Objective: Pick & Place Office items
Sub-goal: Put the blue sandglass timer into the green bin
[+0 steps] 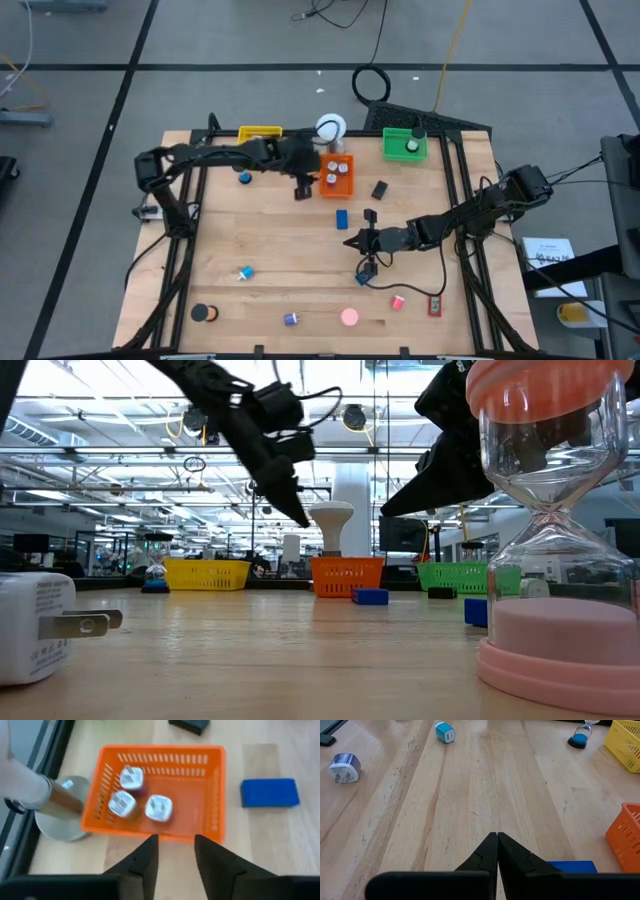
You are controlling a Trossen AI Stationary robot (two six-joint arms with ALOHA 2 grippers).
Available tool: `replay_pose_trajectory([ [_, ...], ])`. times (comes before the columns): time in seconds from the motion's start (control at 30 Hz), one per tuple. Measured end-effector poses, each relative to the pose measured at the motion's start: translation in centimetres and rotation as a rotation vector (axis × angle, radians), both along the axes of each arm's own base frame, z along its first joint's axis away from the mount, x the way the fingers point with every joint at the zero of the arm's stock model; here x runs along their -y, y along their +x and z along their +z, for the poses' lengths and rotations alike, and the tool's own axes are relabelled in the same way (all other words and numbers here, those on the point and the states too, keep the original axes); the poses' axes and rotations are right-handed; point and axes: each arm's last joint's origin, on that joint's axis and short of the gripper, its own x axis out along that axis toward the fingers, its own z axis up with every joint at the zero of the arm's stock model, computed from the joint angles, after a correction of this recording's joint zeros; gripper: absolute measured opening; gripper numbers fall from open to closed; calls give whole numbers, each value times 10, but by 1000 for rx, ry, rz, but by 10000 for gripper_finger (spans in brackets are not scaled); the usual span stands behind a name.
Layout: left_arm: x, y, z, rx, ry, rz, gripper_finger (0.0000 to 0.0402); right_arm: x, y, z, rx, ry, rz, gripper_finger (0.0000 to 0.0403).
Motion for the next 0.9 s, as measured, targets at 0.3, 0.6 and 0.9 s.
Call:
replay_pose_trajectory([
  [0.3, 33, -56, -25, 333, 9, 50, 81, 0, 0, 1, 7, 2, 0, 2],
  [0.6, 79, -101, -44, 639, 11, -51, 77, 0, 0, 1, 7, 2, -1, 2],
  [0.9, 113, -119, -60, 665, -23, -183, 77, 0, 3, 6, 63, -29, 19, 2],
])
